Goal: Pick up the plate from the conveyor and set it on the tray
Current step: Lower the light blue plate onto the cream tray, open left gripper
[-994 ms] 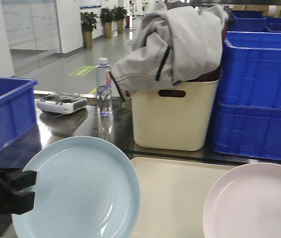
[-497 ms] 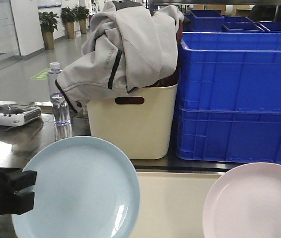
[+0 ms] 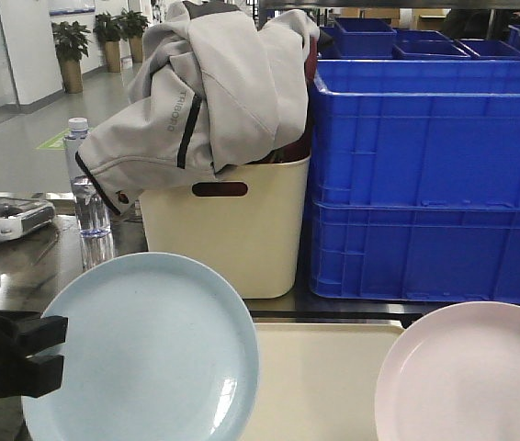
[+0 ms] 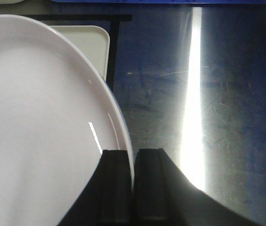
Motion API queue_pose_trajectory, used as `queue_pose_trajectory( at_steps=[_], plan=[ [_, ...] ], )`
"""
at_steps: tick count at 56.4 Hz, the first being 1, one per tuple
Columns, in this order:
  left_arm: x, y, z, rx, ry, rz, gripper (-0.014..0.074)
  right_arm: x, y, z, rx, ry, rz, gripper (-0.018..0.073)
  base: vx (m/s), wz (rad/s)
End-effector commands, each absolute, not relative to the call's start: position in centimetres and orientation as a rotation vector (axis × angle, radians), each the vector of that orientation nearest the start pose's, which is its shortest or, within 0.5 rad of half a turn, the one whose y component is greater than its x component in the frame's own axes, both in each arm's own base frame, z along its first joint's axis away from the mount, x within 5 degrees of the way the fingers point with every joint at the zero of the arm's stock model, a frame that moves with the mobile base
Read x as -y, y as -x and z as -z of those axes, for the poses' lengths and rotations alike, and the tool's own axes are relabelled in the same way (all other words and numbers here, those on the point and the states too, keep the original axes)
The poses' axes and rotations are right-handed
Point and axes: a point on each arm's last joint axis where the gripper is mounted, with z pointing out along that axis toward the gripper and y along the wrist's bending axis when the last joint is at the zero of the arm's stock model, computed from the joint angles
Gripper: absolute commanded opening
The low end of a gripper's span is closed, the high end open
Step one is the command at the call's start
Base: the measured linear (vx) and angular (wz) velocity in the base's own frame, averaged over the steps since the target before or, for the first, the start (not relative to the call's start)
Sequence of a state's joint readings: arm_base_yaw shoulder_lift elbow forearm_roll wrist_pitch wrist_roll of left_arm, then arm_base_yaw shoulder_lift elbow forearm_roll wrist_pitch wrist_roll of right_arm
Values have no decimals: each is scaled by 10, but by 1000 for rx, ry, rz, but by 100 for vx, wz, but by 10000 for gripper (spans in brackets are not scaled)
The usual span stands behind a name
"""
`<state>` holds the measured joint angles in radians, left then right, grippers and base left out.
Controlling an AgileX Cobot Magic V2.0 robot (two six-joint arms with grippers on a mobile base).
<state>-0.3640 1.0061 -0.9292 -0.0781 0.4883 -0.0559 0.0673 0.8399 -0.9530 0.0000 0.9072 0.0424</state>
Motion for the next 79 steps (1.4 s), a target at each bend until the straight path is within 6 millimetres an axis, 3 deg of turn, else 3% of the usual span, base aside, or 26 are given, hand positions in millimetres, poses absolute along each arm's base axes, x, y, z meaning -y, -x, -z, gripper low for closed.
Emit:
queue_pose_trajectory(
  at_steps=[1, 28, 40, 46, 58, 67, 79],
  plan=[
    [79, -196, -385, -1924, -240, 373, 3, -9, -152, -387, -2170, 23, -56, -12, 0, 0],
    [81, -201, -388, -1876, -208, 412, 3, -12, -155, -391, -2108, 4, -113, -12, 0, 0],
    [101, -245, -378, -1891, -129, 493, 3, -12, -155, -391, -2111, 4, -113, -12, 0, 0],
    [122, -279, -364, -1965, -169, 499, 3, -12, -155, -391, -2115, 4, -114, -12, 0, 0],
    [162, -323, -340, -2087, -219, 556, 10, -12, -155, -391, -2117, 4, -116, -12, 0, 0],
    [172, -337, -326, -2186, -251, 555, 67, -12, -155, -391, -2117, 4, -116, -12, 0, 0],
    [173, -336, -320, -2227, -246, 570, 231, -12, -155, -391, -2116, 3, -117, -12, 0, 0]
  ],
)
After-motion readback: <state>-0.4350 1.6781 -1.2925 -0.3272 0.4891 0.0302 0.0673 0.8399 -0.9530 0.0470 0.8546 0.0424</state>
